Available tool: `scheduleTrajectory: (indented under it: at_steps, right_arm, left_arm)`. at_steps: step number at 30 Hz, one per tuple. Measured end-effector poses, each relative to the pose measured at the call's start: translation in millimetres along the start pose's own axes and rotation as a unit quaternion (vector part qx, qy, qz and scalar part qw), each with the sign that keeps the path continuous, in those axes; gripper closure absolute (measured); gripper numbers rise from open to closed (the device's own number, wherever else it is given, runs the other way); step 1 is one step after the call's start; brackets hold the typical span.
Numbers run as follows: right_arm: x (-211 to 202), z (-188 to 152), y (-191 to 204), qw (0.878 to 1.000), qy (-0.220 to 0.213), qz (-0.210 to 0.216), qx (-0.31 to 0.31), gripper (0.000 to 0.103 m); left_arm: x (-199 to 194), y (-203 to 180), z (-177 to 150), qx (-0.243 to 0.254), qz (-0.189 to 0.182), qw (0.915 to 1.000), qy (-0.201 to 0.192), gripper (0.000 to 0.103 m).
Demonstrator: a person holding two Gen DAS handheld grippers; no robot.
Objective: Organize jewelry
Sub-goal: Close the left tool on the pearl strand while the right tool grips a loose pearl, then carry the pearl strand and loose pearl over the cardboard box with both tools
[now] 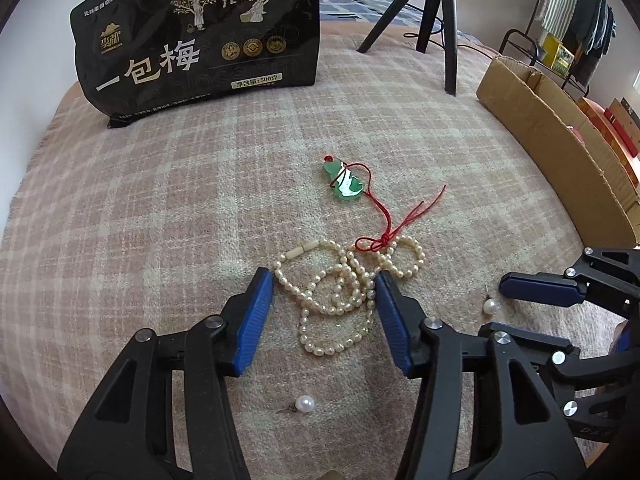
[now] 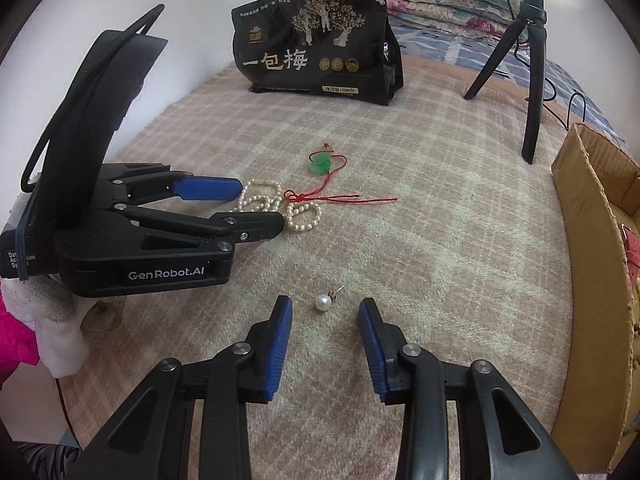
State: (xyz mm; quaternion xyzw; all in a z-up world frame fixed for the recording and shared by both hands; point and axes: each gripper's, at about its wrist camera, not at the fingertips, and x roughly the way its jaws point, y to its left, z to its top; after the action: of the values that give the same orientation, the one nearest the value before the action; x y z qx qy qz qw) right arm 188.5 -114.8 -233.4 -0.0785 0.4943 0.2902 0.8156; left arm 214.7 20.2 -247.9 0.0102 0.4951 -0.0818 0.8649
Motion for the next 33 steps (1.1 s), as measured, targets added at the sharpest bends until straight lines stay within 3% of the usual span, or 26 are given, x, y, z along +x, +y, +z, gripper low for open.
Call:
scheduleTrajectory:
  at_steps: [6, 12, 14, 23, 33]
  right_arm:
    - [6.3, 1.0, 5.2, 1.0, 0.0, -0.013, -0.013, 0.075]
    - [6.8, 1.2, 7.8, 0.999, -0.003, -0.029, -0.026, 0.094]
    - [5.6, 0.8, 7.2, 0.999, -0.005, -0.028, -0.026, 0.094]
    - [-3.3, -0.8, 7.7, 1.0, -0.013, -0.023, -0.012, 0.095]
    - [-34.7, -4.2, 6.8, 0.999, -0.035, -0.025, -0.001, 0.095]
  left_arm:
    - [-0.6, -0.4, -2.5, 0.005, 0.002, 0.9999, -0.011, 0.059]
    - [0.3, -4.0, -1.4, 0.009, -0.006, 0.9998, -0.018, 0.085]
    - [-1.0, -4.5, -1.5, 0.008, -0.01, 0.9998, -0.018, 0.093]
    - [-14.3, 6.3, -6.5, -0.034, -0.034, 0.9986, -0.019, 0.097]
    - [-54.1, 9.2, -5.2, -0.049, -0.046, 0.9967, -0.045, 0.097]
